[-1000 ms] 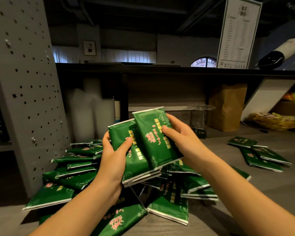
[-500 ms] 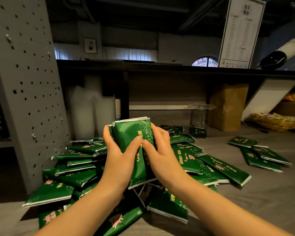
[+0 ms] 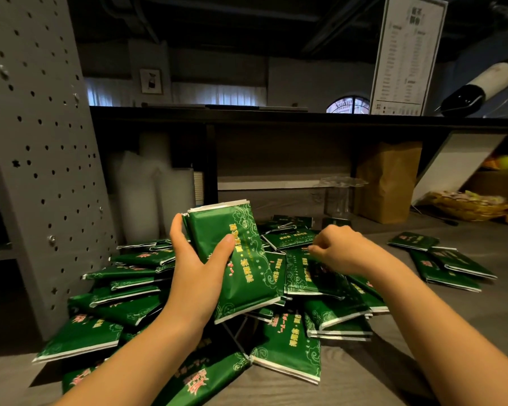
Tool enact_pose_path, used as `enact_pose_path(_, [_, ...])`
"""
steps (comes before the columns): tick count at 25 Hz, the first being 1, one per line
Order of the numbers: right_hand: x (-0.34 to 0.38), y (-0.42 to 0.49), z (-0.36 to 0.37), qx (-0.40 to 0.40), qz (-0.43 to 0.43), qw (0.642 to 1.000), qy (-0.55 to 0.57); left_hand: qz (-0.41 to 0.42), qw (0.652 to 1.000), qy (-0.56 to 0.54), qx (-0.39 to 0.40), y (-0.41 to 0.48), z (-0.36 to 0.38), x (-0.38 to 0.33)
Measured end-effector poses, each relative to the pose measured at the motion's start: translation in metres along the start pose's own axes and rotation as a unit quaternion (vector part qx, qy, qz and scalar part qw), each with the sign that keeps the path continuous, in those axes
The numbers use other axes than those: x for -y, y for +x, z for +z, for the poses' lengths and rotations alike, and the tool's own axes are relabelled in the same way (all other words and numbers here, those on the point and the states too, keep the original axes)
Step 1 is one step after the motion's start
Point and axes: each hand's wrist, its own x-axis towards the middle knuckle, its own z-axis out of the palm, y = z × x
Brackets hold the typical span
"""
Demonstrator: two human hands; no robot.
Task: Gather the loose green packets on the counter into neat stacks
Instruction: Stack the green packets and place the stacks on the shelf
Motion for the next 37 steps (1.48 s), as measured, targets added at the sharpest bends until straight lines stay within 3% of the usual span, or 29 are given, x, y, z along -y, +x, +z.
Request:
enact_pose_path(8, [0.023, -0.012, 0.014, 0.033, 0.023, 0.993, -0.108, 0.005, 1.000, -0.008, -0.001, 0.002, 0.000, 0.002])
enact_pose_path(14, [0.013, -0.007, 0.011, 0.038, 0.004, 0.997, -0.061, 0.000, 1.000, -0.019, 0.004, 0.003, -0.001, 0.003])
enact_pose_path(16, [0.009, -0.005, 0.009, 0.004, -0.008, 0.998, -0.060, -0.003, 1.000, -0.022, 0.006, 0.003, -0.002, 0.003])
enact_pose_path(19, [0.006, -0.003, 0.006, -0.116, -0.008, 0.992, -0.041, -0.013, 0.999, -0.030, 0.004, 0.005, -0.004, 0.004])
enact_pose_path(21, [0.006, -0.003, 0.004, -0.214, -0.039, 0.975, 0.050, -0.024, 0.999, -0.042, 0.002, 0.006, -0.004, 0.004])
enact_pose_path(23, [0.013, -0.006, 0.000, -0.256, -0.095, 0.936, 0.223, -0.034, 0.998, -0.060, -0.007, 0.008, -0.005, 0.004])
enact_pose_path(27, [0.042, -0.024, -0.001, -0.161, -0.155, 0.803, 0.552, -0.060, 0.994, -0.087, -0.020, 0.010, -0.007, 0.004])
enact_pose_path(29, [0.055, -0.030, 0.004, -0.122, -0.160, 0.772, 0.603, -0.071, 0.993, -0.095, -0.028, 0.011, -0.007, 0.004])
enact_pose_path(33, [0.059, -0.027, 0.004, -0.158, -0.144, 0.736, 0.642, -0.079, 0.991, -0.095, -0.040, 0.014, -0.009, 0.004])
enact_pose_path(37, [0.064, -0.033, 0.007, -0.112, -0.160, 0.761, 0.618, -0.072, 0.992, -0.089, -0.044, 0.013, -0.008, 0.004])
